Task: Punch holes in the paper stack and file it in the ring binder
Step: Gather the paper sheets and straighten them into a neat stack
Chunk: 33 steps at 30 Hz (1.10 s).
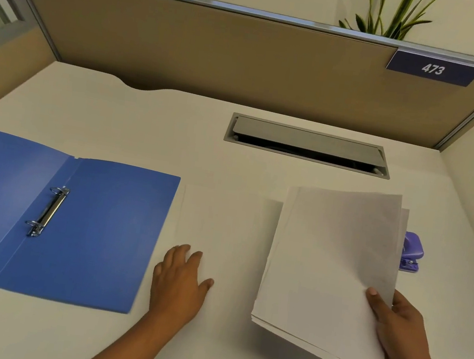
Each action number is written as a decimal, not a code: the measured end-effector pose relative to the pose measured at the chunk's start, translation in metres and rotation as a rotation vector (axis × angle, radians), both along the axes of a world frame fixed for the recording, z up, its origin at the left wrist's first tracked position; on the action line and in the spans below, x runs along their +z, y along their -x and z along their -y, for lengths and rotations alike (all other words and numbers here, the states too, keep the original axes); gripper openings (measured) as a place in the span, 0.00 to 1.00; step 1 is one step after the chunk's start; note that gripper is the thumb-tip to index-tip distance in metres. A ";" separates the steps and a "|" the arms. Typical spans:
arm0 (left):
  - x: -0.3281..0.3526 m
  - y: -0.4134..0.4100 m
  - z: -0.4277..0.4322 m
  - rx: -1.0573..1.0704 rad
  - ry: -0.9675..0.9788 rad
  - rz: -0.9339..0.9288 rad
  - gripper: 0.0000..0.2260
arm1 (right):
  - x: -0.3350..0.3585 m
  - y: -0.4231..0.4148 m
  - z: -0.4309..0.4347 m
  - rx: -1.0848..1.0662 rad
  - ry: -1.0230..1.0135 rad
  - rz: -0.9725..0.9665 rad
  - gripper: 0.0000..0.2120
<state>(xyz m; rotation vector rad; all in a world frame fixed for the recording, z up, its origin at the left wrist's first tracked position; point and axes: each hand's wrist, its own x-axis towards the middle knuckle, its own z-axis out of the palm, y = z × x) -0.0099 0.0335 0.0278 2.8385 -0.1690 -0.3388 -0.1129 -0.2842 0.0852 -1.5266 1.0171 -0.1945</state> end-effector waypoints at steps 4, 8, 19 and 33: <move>0.003 -0.005 0.003 0.099 -0.019 0.015 0.33 | -0.003 0.003 -0.005 0.024 0.001 0.003 0.10; 0.003 -0.003 0.006 0.240 -0.126 0.014 0.46 | -0.009 0.006 -0.007 0.029 -0.012 0.004 0.10; 0.016 -0.027 -0.001 0.469 0.206 -0.170 0.36 | -0.008 0.006 -0.013 0.026 -0.033 -0.006 0.09; 0.018 -0.033 -0.014 0.537 0.583 -0.081 0.16 | -0.015 0.013 -0.006 0.005 -0.025 -0.014 0.10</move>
